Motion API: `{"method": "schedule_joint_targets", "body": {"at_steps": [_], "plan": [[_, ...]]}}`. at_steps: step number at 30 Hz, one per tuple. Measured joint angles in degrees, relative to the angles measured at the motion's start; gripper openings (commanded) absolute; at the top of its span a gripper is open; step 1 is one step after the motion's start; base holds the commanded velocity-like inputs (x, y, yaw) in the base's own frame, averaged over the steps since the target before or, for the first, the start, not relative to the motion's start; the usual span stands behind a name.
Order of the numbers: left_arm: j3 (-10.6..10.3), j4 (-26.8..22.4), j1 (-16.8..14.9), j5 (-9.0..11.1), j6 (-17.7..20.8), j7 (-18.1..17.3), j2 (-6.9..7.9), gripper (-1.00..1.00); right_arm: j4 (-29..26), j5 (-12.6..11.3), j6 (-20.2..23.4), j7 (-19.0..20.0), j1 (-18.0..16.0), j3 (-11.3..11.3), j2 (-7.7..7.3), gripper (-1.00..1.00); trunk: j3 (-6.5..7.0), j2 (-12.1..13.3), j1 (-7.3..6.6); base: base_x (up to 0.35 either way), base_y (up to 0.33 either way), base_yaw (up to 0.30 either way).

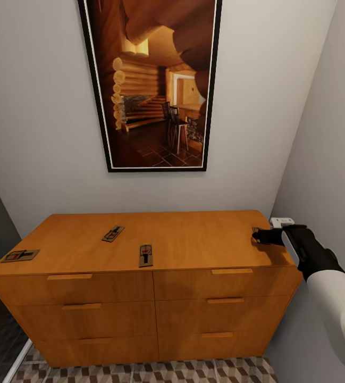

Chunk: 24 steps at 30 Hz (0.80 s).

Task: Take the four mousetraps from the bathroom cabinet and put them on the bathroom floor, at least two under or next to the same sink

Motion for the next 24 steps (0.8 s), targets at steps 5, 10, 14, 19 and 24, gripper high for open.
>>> {"method": "schedule_joint_targets", "body": {"at_steps": [5, 10, 14, 19, 24], "plan": [[0.00, 0.00, 0.00, 0.00, 0.00, 0.00, 0.00, 1.00, 1.06, 0.00, -1.26, -0.01, 0.00, 0.01, 0.00, 1.00, 0.00, 0.00, 0.00, 0.000, 0.000, 0.000], [0.00, 0.00, 0.00, 0.00, 0.00, 0.00, 0.00, 1.00, 1.77, -0.01, -1.90, -0.01, 0.00, 0.01, 0.06, 1.00, 0.00, 0.00, 0.00, 0.000, 0.000, 0.000], [0.00, 0.00, 0.01, 0.00, 0.00, 0.00, 0.00, 1.00, 2.09, 0.03, -2.12, -0.10, -0.05, -0.01, 0.18, 1.00, 0.01, -0.01, -0.01, 0.000, 0.000, 0.000], [0.00, 0.00, 0.01, 0.00, 0.00, 0.00, 0.00, 1.00, 2.12, -0.07, -2.21, -0.08, -0.05, -0.01, 0.25, 1.00, 0.01, -0.01, -0.01, 0.000, 0.000, 0.000], [0.00, 0.00, 0.01, 0.00, 0.00, 0.00, 0.00, 1.00, 2.11, -0.09, -2.22, -0.08, -0.04, -0.01, 0.30, 1.00, 0.01, -0.01, -0.01, 0.000, 0.000, 0.000]]}}
